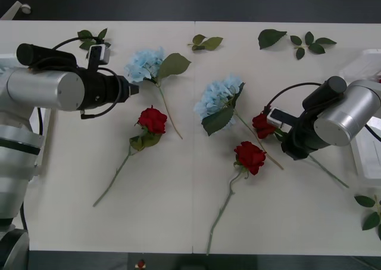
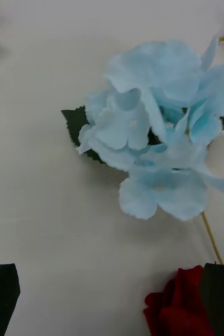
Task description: Put the red flowers into the right box and the blue flowers into the left box
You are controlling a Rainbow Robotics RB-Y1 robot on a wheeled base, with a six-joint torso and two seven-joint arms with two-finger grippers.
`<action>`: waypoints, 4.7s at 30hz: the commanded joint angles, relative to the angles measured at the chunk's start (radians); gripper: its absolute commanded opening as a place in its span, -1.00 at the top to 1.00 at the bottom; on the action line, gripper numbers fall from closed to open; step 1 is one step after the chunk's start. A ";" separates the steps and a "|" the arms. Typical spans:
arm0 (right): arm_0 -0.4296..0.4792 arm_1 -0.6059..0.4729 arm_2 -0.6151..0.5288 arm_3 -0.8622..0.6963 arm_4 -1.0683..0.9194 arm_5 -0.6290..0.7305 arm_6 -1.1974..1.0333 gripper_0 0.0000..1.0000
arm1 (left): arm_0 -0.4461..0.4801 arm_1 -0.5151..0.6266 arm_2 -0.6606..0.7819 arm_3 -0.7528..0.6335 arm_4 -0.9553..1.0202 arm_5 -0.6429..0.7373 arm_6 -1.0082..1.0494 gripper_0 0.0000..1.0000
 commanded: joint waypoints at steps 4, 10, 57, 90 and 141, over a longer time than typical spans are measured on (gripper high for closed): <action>-0.063 -0.105 -0.062 0.003 -0.148 -0.012 -0.045 1.00 | -0.110 -0.028 -0.059 0.024 -0.101 -0.009 0.051 -1.00; -0.103 -0.232 -0.226 0.038 -0.363 0.061 -0.058 1.00 | -0.142 -0.054 -0.116 0.116 -0.136 -0.092 0.065 -1.00; -0.066 -0.154 -0.325 0.796 -0.122 -0.189 -0.032 -0.75 | -0.234 -0.090 -0.331 0.539 -0.139 -0.525 0.064 1.00; 0.021 -0.365 -0.332 -0.324 -0.693 0.083 -0.352 -1.00 | -0.101 0.272 0.415 -0.420 0.083 0.718 -0.094 1.00; 0.006 0.035 0.281 -0.546 0.470 -0.067 -1.924 -1.00 | 0.375 0.557 0.461 0.176 0.281 -0.219 -0.463 0.02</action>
